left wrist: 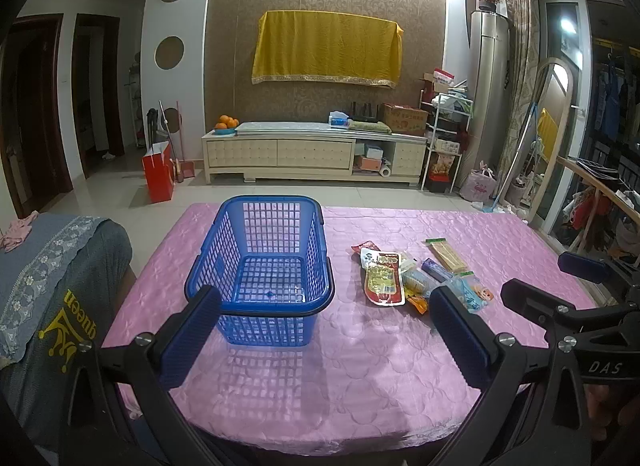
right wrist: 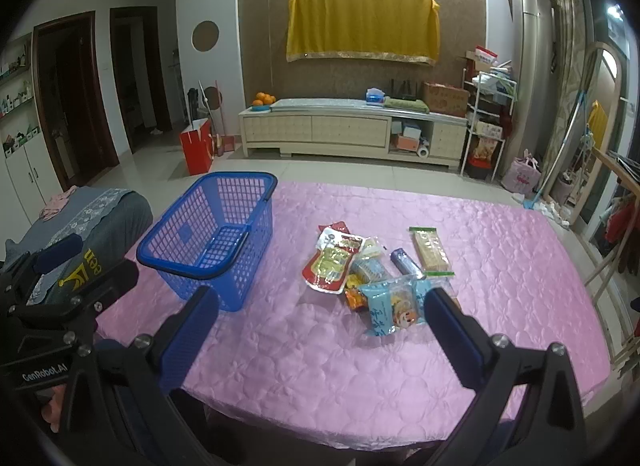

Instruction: Organize snacks

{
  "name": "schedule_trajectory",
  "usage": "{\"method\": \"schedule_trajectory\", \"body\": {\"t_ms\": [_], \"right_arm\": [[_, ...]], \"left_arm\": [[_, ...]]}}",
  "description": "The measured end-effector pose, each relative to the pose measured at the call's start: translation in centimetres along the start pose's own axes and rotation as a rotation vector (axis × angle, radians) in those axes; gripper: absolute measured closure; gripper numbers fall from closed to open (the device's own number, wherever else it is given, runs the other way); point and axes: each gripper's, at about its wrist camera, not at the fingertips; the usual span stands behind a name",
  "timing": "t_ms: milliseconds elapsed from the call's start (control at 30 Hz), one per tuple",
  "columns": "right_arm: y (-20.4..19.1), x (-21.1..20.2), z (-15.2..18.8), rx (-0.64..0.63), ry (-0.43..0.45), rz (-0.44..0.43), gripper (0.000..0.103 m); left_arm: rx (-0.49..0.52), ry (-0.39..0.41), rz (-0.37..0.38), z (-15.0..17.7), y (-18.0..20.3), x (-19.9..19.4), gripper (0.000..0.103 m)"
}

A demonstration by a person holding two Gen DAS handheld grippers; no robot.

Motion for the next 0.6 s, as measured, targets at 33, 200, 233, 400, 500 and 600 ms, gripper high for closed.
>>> {"method": "schedule_trajectory", "body": {"t_ms": [33, 200, 233, 400, 500, 600], "right_arm": [[0.04, -0.01, -0.01, 0.001, 0.001, 0.0, 0.0], [0.03, 0.01, -0.05, -0.001, 0.0, 0.001, 0.0], [0.02, -0.01, 0.0, -0.002, 0.001, 0.002, 0.0], [-0.02, -0.08, -0.04, -0.002, -0.002, 0.0, 0.0], [-0.05, -0.09, 0.0, 0.0, -0.004, -0.002, 0.0], [-0.06, -0.09, 0.02, -0.001, -0.006, -0.002, 0.0]], "left_arm": [[0.0, 0.0, 0.0, 0.03, 0.05, 0.0, 0.0], [0.001, 0.003, 0.001, 0.05, 0.08, -0.04, 0.0], [0.0, 0.004, 0.001, 0.08, 0.08, -0.07, 0.0], [0.0, 0.003, 0.002, 0.07, 0.0, -0.16, 0.0], [-0.002, 0.001, 0.002, 0.07, -0.06, -0.19, 0.0], [-0.002, 0.001, 0.001, 0.03, -0.1, -0.31, 0.0]]}}
Point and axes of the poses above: each gripper's, at about its wrist camera, not at the fingertips, and x roughly the way its jaws point, y to its right, z to its underside, and after that the axes turned 6 degrees about y, right-handed
